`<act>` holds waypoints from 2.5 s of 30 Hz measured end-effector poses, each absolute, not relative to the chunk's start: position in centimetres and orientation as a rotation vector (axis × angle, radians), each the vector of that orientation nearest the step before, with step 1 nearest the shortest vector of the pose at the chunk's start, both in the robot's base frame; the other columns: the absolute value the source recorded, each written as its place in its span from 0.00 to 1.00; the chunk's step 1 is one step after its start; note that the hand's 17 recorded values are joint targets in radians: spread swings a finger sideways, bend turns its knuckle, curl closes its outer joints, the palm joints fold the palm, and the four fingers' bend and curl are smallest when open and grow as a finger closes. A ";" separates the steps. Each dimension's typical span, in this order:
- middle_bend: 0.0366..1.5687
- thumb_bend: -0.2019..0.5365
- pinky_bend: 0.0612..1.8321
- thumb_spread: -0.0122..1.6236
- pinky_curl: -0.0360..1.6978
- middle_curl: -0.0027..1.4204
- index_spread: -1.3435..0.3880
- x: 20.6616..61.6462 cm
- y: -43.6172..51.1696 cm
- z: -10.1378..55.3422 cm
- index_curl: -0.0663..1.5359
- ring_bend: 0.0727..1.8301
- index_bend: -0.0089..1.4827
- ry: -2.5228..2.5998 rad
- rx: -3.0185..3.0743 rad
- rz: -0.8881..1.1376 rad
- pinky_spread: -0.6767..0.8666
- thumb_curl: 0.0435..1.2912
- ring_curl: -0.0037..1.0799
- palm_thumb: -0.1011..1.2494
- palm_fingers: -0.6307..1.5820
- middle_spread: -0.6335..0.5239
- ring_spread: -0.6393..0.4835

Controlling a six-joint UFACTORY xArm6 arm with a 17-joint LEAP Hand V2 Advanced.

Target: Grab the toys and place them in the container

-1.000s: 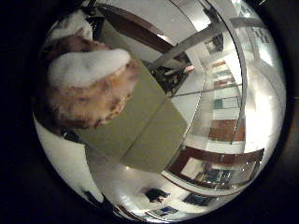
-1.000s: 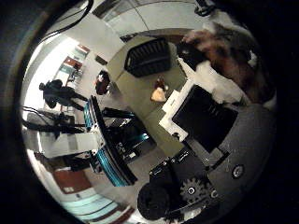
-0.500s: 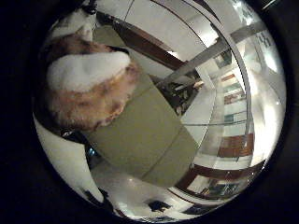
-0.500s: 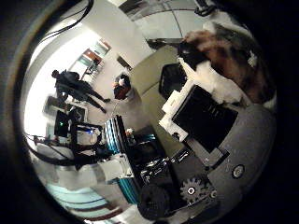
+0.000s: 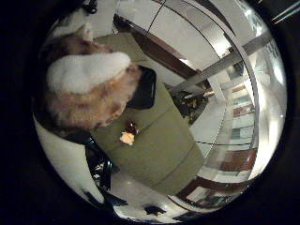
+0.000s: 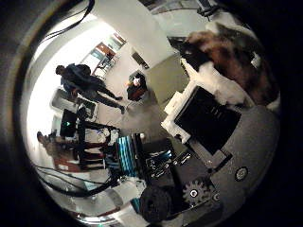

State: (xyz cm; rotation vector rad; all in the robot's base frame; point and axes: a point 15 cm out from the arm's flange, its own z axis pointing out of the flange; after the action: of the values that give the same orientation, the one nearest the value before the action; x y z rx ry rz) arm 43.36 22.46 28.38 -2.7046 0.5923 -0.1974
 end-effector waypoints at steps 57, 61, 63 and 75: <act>0.26 0.23 0.53 0.63 0.17 0.26 0.51 52.2 27.7 19.8 0.31 0.45 0.13 0.548 -2.769 -0.174 0.51 0.20 0.26 0.31 0.40 0.44 0.42; 0.25 0.24 0.53 0.63 0.14 0.26 0.51 52.4 27.8 20.6 0.29 0.43 0.13 0.542 -2.763 -0.184 0.53 0.19 0.24 0.31 0.41 0.44 0.42; 0.24 0.24 0.53 0.63 0.12 0.25 0.51 52.4 27.2 20.9 0.29 0.42 0.13 0.551 -2.764 -0.179 0.53 0.19 0.23 0.31 0.41 0.45 0.42; 0.21 0.24 0.54 0.63 0.02 0.24 0.52 54.0 21.7 25.1 0.26 0.39 0.13 0.580 -2.737 -0.262 0.57 0.18 0.20 0.32 0.41 0.46 0.44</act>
State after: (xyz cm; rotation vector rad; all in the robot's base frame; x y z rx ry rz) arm 53.97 21.67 25.14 -2.7370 0.5799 -0.2615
